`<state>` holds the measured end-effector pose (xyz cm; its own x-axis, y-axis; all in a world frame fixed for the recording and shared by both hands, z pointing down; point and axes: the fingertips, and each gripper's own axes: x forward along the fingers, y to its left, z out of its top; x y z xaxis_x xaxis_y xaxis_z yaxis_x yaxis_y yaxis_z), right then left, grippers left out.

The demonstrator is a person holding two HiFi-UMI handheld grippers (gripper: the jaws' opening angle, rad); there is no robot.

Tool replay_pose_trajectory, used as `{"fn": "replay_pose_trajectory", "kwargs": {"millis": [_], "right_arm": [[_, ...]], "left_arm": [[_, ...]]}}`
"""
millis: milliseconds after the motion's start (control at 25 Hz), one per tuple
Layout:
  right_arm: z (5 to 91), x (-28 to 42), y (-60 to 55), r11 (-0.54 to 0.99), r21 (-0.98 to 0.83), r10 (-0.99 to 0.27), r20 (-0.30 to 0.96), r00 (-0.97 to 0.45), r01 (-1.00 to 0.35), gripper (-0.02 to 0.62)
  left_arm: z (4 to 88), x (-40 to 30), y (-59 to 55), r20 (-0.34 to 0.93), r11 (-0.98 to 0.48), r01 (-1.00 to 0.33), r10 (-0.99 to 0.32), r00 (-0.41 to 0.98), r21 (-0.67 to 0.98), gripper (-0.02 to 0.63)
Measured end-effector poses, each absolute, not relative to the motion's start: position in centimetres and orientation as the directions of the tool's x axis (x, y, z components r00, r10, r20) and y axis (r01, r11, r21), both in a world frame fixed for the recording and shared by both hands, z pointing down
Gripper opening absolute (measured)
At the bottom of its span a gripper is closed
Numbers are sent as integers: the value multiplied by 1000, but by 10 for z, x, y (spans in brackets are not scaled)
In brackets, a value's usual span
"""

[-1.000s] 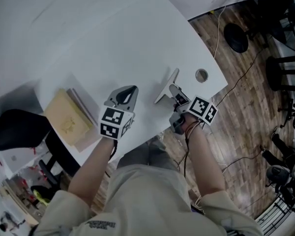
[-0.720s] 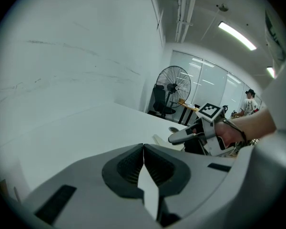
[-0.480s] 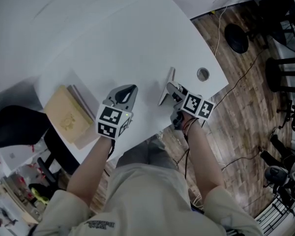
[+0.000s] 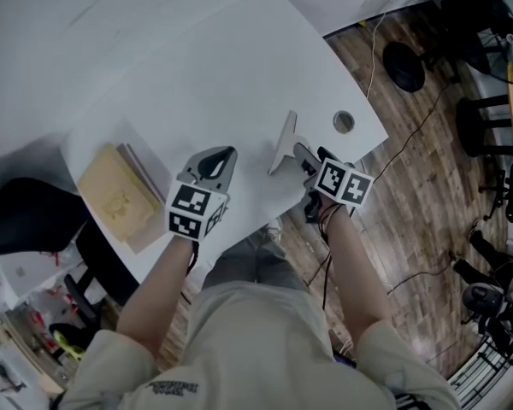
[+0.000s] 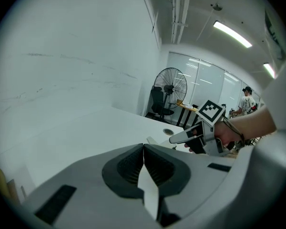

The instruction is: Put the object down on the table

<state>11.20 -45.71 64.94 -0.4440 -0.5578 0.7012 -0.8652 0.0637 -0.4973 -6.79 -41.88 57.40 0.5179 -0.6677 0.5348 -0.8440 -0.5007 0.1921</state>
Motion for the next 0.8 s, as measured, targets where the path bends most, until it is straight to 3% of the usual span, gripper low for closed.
{"fn": "replay_pose_trajectory", "kwargs": {"millis": [480, 800], "right_arm": [[506, 117, -442, 331, -373, -703, 516, -490, -867, 229], [405, 111, -413, 503, -326, -723, 349, -597, -800, 149]], "left_arm": [[484, -66, -407, 397, -507, -850, -757, 519, 144, 21], [419, -59, -389, 315, -544, -836, -781, 538, 79, 21]]}}
